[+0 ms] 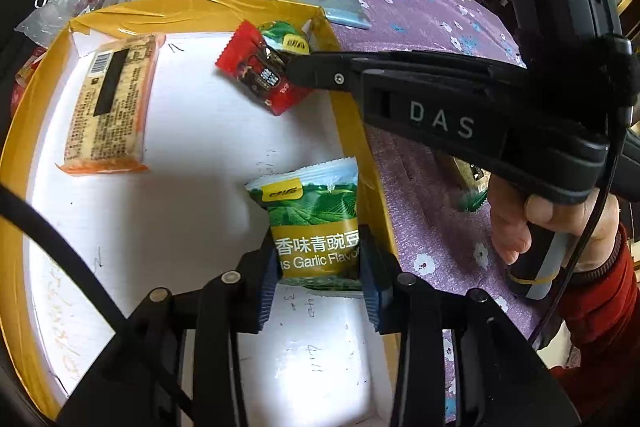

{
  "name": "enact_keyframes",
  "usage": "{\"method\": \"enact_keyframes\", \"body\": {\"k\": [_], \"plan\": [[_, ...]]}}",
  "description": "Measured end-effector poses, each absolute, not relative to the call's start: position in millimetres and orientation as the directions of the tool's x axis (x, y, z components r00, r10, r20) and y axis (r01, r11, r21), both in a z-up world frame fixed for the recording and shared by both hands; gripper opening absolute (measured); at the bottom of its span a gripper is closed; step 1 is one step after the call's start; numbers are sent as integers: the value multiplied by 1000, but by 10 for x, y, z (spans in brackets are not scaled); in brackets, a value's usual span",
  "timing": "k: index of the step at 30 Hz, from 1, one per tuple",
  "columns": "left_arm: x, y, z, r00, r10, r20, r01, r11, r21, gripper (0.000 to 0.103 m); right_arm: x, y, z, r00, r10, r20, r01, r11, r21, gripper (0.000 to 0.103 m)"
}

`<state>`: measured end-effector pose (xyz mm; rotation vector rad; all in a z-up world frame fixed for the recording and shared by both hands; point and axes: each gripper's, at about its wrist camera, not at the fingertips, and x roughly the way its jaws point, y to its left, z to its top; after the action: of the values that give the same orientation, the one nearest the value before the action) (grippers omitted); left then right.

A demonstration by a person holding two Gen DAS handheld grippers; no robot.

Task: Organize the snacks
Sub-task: 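Carry the pea bag and red candy packet into the white box and release, then move both grippers back to the remaining snacks on the table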

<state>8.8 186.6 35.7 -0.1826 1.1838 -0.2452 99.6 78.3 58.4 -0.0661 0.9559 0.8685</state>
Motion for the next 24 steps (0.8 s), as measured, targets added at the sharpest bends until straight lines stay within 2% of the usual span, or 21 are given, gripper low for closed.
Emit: {"method": "enact_keyframes", "body": {"k": [4,6,8,10,11,12,13,14,15,19,24], "plan": [[72,1853,377,370,-271,-889,97,963,-253,40,986,748,597,273,630,-727,-670,667,326,8],[57,1850,393,383,-259,-887,94,966,-241,45,976,717,619,276,636,-721,-666,667,334,9],[39,1842,416,404,-215,-889,83,977,-198,60,953,660,656,282,642,-713,-662,668,340,9],[11,1835,443,429,-178,-886,71,984,-163,65,926,603,700,291,647,-705,-660,669,342,11],[4,1833,454,435,-170,-884,68,985,-156,67,910,566,727,299,648,-700,-658,672,341,17],[-8,1830,465,442,-159,-883,63,987,-147,68,894,527,755,310,648,-695,-655,676,338,27],[-16,1826,473,449,-146,-882,56,989,-135,72,884,488,780,320,649,-691,-653,679,336,33],[-27,1818,482,458,-126,-880,48,992,-117,77,872,442,809,333,649,-684,-650,684,332,43],[-39,1813,490,465,-108,-879,43,994,-99,79,864,404,834,344,649,-679,-647,687,330,48],[-77,1792,498,478,-74,-875,32,997,-67,81,805,241,917,368,654,-661,-643,693,327,58],[-109,1768,505,486,-42,-873,14,999,-41,83,712,50,997,402,652,-642,-643,701,309,79]]}}
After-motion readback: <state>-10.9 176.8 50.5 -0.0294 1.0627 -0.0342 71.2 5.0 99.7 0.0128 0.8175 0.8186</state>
